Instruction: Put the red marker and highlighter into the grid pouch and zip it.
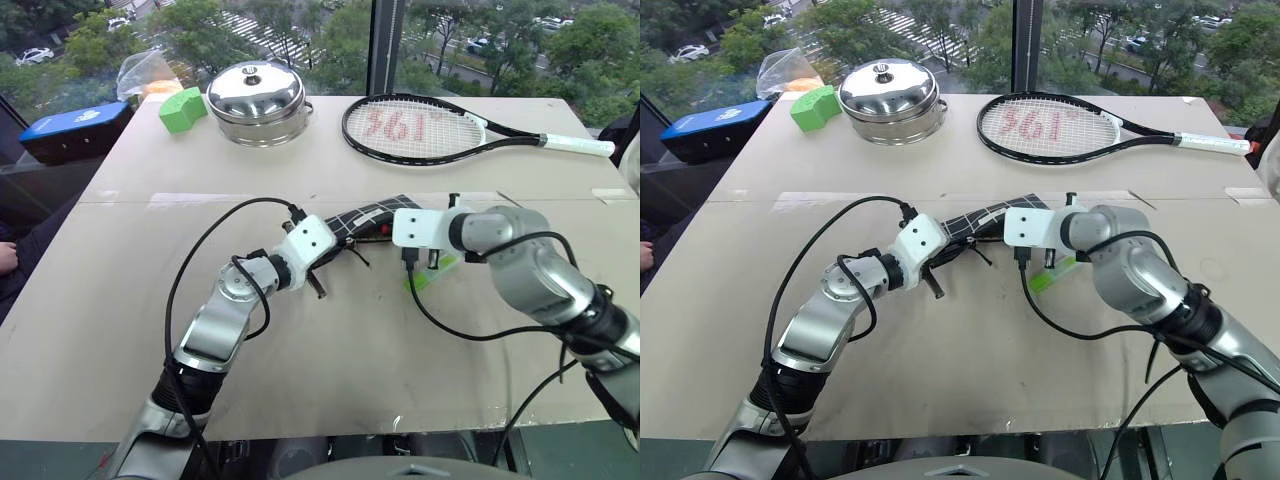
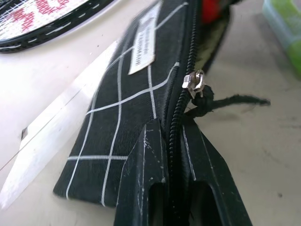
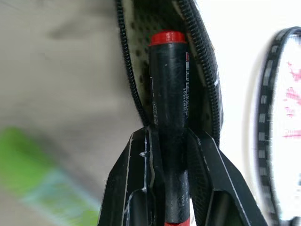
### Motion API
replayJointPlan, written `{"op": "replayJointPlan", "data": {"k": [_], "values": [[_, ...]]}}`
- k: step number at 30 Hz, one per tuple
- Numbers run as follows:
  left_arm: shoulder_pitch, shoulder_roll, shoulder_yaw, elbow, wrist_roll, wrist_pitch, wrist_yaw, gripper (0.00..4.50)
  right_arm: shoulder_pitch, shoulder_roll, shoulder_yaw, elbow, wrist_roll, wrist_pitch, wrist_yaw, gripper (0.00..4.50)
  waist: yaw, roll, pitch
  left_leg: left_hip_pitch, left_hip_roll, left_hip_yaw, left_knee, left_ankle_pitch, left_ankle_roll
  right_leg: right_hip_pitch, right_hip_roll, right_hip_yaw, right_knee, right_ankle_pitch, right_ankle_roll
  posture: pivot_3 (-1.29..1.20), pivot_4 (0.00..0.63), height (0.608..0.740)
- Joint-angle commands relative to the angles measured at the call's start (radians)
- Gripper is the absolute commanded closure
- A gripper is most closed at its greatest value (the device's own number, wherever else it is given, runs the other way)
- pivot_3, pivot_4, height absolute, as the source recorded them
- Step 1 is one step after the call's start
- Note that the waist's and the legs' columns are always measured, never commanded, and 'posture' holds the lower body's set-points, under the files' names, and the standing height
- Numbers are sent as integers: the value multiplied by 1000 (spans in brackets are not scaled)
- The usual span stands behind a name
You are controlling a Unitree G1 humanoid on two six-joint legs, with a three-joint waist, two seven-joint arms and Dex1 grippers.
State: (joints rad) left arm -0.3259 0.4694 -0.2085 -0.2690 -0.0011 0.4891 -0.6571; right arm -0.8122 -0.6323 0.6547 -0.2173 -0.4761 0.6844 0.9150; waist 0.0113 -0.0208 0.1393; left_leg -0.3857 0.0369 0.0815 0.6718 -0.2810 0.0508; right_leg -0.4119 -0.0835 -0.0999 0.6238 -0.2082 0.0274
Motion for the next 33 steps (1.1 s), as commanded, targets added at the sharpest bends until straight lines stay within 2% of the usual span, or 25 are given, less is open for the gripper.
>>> {"op": "replayJointPlan", "data": {"k": [1,6,11,13,17,21,25,28,33], "values": [[-19,-10,-17,-72,-6,3,1,4500,-54,53,28,67,-76,-74,-47,4320,-1,0,0,0,0,0,0,0,-1,0,1,0,0,0,0,0,150,740],[-37,-28,-31,-80,-7,27,11,4500,-88,156,82,207,-149,-218,-112,4320,0,0,0,0,0,-1,-1,1,-2,0,1,0,0,-1,1,0,150,740],[-43,-32,-22,-81,-12,47,18,4500,-68,222,58,287,-137,-342,-148,4320,0,0,0,0,0,-1,-1,1,-2,0,1,1,0,-1,1,0,150,740],[-40,-32,-8,-83,-21,67,22,4500,-46,212,18,267,-102,-384,-139,3291,0,0,0,0,0,-1,-1,1,-2,0,1,1,0,-1,1,0,150,740],[-26,-17,18,-73,-34,87,21,4500,0,158,-97,129,-4,-372,-52,1610,1,1,0,0,0,-1,-1,1,-2,0,1,1,0,-1,1,0,150,740],[-25,-5,31,-58,-43,86,19,4500,70,112,-251,-53,176,-222,89,1610,2,1,0,1,0,-1,-1,1,-2,1,1,1,0,-1,1,0,150,740],[-28,20,43,-41,-52,76,6,4500,188,-14,-443,-296,448,-19,284,1610,5,1,1,0,0,-3,-1,1,-2,2,1,-1,0,0,1,0,150,740],[-30,49,50,-23,-49,54,-7,4500,294,-163,-440,-318,466,-74,347,1610,5,1,0,1,0,-4,-1,0,-1,2,1,-1,-1,-1,1,0,150,740],[-31,68,55,-15,-47,33,-9,4500,292,-204,-307,-114,367,-279,315,1610,-11,1,1,3,0,0,-2,-2,4,2,0,3,0,-3,-3,0,150,740]]}}
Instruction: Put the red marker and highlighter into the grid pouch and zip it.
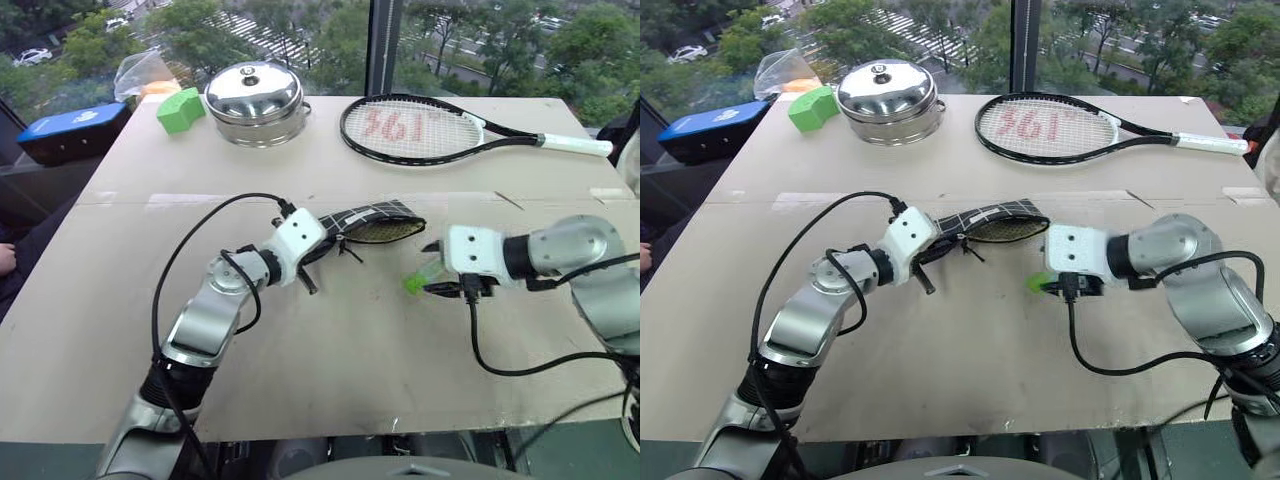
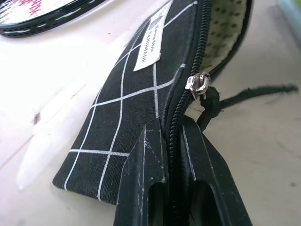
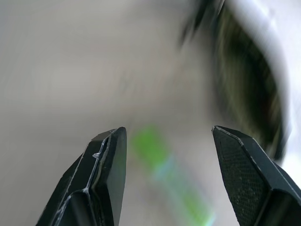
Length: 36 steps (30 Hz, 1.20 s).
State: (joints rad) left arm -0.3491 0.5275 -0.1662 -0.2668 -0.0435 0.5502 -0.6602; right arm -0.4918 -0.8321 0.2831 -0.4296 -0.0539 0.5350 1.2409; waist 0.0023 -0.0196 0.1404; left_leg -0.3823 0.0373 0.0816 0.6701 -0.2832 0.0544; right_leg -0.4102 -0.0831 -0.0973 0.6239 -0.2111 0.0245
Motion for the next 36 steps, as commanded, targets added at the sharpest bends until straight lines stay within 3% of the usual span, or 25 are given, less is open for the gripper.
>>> {"op": "replayJointPlan", "data": {"k": [1,4,10,14,16,21,25,31,36], "values": [[-7,10,13,-20,-7,-27,-6,4500,-43,3,90,149,-76,-167,-17,1610,-1,0,0,0,0,0,0,0,0,0,1,0,0,0,0,0,150,740],[2,10,9,-41,-8,-19,-5,4500,-143,44,173,345,-149,-284,-18,1610,-5,0,1,0,0,0,0,1,-1,0,2,1,1,2,3,0,150,740],[30,20,10,-84,-8,-6,-2,4500,-312,143,285,644,-230,-346,44,1610,-7,-1,0,0,0,1,0,3,-5,0,2,2,1,2,4,0,150,740],[41,18,9,-93,-5,-4,9,4500,-359,168,314,720,-206,-287,183,2852,-6,-2,0,1,1,1,0,3,-5,1,2,2,0,2,4,0,150,740],[46,16,9,-93,-3,-6,13,4500,-359,179,289,702,-176,-256,205,3784,-4,-2,0,0,1,1,1,3,-5,1,2,2,0,2,3,0,150,740],[57,13,7,-103,0,-6,22,4500,-312,182,147,455,-136,-149,84,3802,4,-1,0,0,1,0,1,3,-5,0,1,1,1,2,3,0,150,740],[60,11,7,-104,-1,-9,23,4500,-249,187,89,202,-208,11,-52,3802,9,1,1,-2,1,0,0,3,-5,-1,1,1,1,3,3,0,150,740],[41,2,-18,-94,1,-25,11,4500,-237,243,169,66,-341,219,-182,3802,11,0,1,-1,0,1,1,3,-5,-1,-1,0,1,2,3,0,150,740],[14,-14,-29,-108,-7,-11,9,4500,-269,287,291,152,-454,200,-266,3802,11,0,0,-2,0,0,1,3,-5,-1,1,0,1,2,3,0,150,740]]}}
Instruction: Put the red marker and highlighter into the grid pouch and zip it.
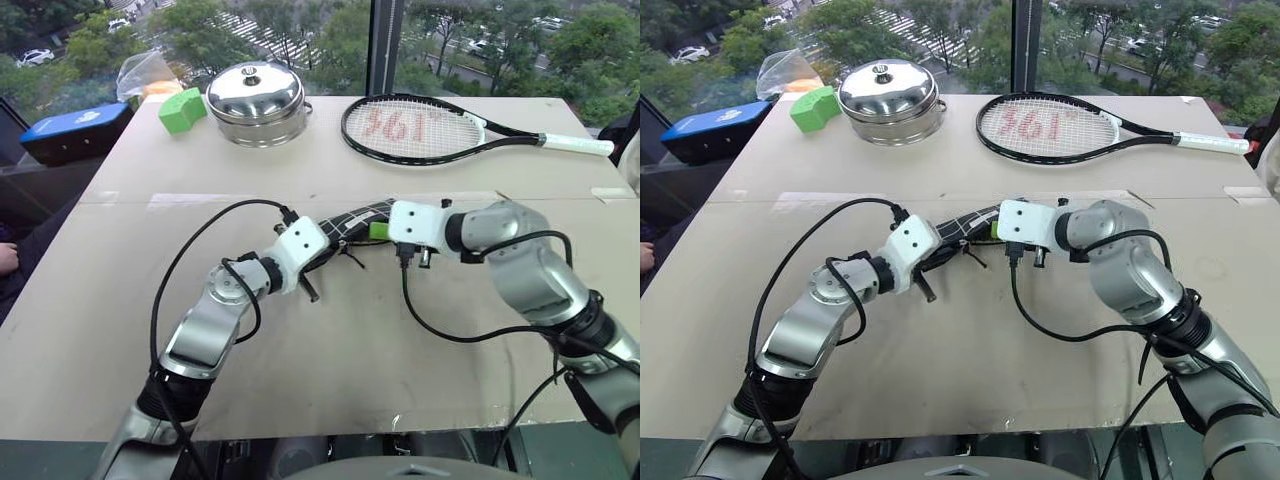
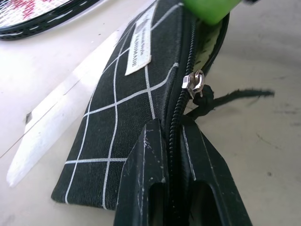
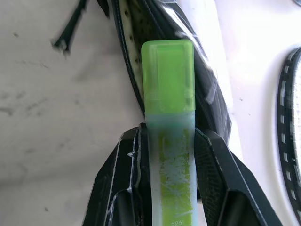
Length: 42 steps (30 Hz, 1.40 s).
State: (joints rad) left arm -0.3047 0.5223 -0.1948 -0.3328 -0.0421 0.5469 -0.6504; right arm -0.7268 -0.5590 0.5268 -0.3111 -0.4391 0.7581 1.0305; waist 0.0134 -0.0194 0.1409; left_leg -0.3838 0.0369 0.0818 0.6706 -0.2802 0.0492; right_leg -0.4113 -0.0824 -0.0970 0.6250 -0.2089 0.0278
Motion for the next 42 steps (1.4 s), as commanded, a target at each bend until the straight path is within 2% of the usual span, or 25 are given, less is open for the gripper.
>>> {"op": "replayJointPlan", "data": {"k": [1,6,10,13,14,17,19,21,23,26,29,36,42], "values": [[-31,-10,-3,-48,-9,-4,-1,4500,-45,23,67,58,-90,-37,-72,3802,-1,0,0,0,0,0,0,0,0,0,0,0,0,0,0,0,150,740],[-30,-23,-14,-63,-10,6,4,4500,-99,90,115,168,-136,-99,-128,3802,-4,0,0,0,0,0,0,0,0,0,1,0,0,0,0,0,150,740],[-34,-30,-19,-61,-9,9,4,4500,-116,167,92,258,-87,-190,-169,3802,-3,0,0,0,0,0,0,0,-1,0,1,0,0,0,0,0,150,740],[-35,-43,-19,-52,-13,12,8,4500,-100,191,65,298,-50,-231,-175,2344,-2,0,0,0,0,0,0,0,-1,0,1,0,0,0,0,0,150,740],[-34,-44,-14,-46,-14,13,8,4500,-100,189,62,300,-51,-231,-175,1665,-1,0,0,0,0,0,0,0,-1,0,1,0,0,0,0,0,150,740],[-32,-39,10,-17,-19,14,5,4500,-84,169,-6,224,-1,-149,-129,546,-1,0,0,0,0,0,0,0,-1,0,1,0,0,0,0,0,150,740],[-32,-38,27,0,-31,18,1,4500,-46,170,-104,122,84,-40,-88,546,0,0,0,0,0,-1,0,0,-1,0,1,0,0,0,0,0,150,740],[-40,-38,48,23,-53,27,-6,4500,-5,201,-272,-48,231,190,-22,546,0,0,0,-1,0,-1,0,0,-1,0,1,-1,0,0,0,0,150,740],[-44,-34,61,37,-70,30,-14,4500,18,208,-372,-167,337,367,16,546,-1,0,0,-1,1,-2,0,0,-1,0,1,-2,0,0,0,0,150,740],[-51,-26,73,50,-93,38,-32,4500,76,199,-441,-296,464,566,37,546,-2,0,0,0,1,-3,-1,0,0,1,1,-2,0,0,0,0,150,740],[-56,-12,77,57,-107,38,-48,4500,109,286,-470,-340,531,691,-37,546,-2,0,0,0,1,-4,-1,-2,4,1,1,-3,0,0,0,0,150,740],[-60,9,83,34,-135,69,-65,4500,199,493,-438,-289,623,722,-233,546,-4,0,0,0,0,-4,-1,0,0,0,1,-3,1,0,0,0,150,740],[-48,24,81,-2,-138,92,-61,4500,213,548,-446,-173,648,621,-362,546,-3,0,0,-1,-1,-4,-1,0,0,0,1,-2,0,0,0,0,150,740]]}}
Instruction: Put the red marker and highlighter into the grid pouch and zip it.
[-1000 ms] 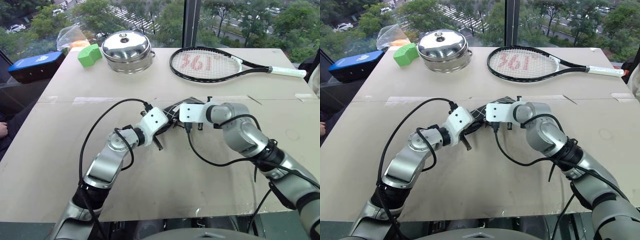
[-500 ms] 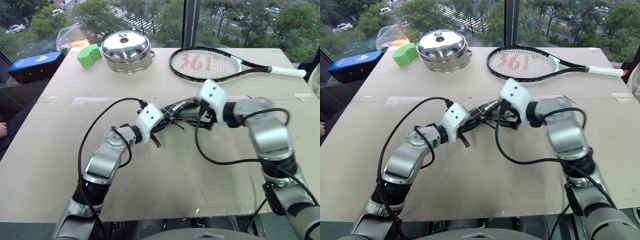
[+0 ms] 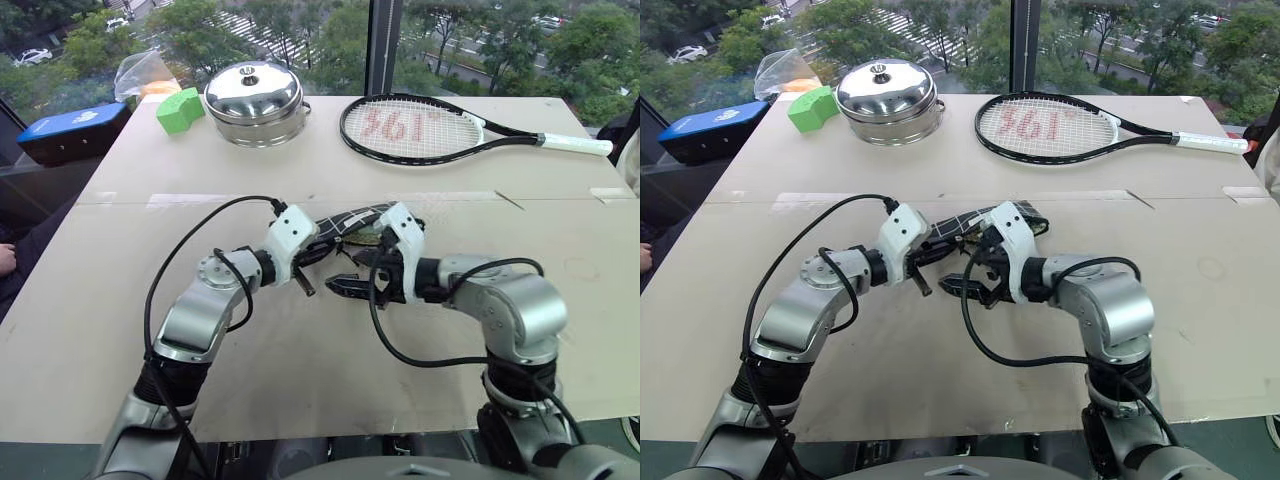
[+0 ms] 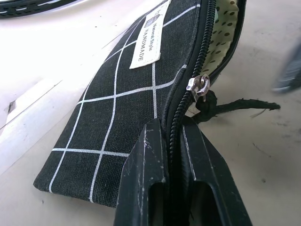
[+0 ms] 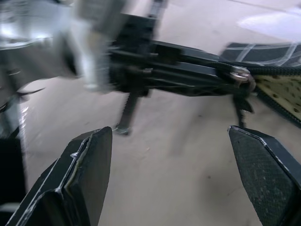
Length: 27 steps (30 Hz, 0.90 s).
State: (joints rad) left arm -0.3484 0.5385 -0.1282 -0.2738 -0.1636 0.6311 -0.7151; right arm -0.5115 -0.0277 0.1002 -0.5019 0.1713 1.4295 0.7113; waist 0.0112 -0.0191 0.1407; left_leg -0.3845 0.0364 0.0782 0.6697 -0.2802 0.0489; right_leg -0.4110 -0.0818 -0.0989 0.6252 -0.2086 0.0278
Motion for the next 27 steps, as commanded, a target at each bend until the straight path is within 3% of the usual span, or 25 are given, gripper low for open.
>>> {"op": "replayJointPlan", "data": {"k": [1,12,14,23,27], "values": [[-3,8,14,-66,-17,12,5,4500,-4,24,-23,39,46,-64,-54,546,-1,0,0,0,0,0,0,0,0,0,0,0,0,0,0,0,150,740],[19,11,3,-122,-26,52,15,4500,-82,120,-98,258,123,-192,-179,546,-9,0,0,0,1,0,-1,0,0,0,1,0,0,0,0,0,150,740],[22,14,0,-130,-30,56,18,4500,-90,129,-112,272,144,-204,-193,1039,-9,0,0,0,1,0,-1,0,0,0,1,0,0,0,0,0,150,740],[41,12,-15,-199,-44,102,41,4500,-83,110,-110,288,199,-224,-237,4390,-22,0,0,0,1,0,-1,0,0,0,1,0,0,0,0,0,150,740],[42,13,-12,-220,-48,123,45,4500,-62,87,-113,270,220,-224,-253,4465,-23,0,0,0,1,-1,-1,0,0,0,0,1,0,0,0,0,150,740]]}}
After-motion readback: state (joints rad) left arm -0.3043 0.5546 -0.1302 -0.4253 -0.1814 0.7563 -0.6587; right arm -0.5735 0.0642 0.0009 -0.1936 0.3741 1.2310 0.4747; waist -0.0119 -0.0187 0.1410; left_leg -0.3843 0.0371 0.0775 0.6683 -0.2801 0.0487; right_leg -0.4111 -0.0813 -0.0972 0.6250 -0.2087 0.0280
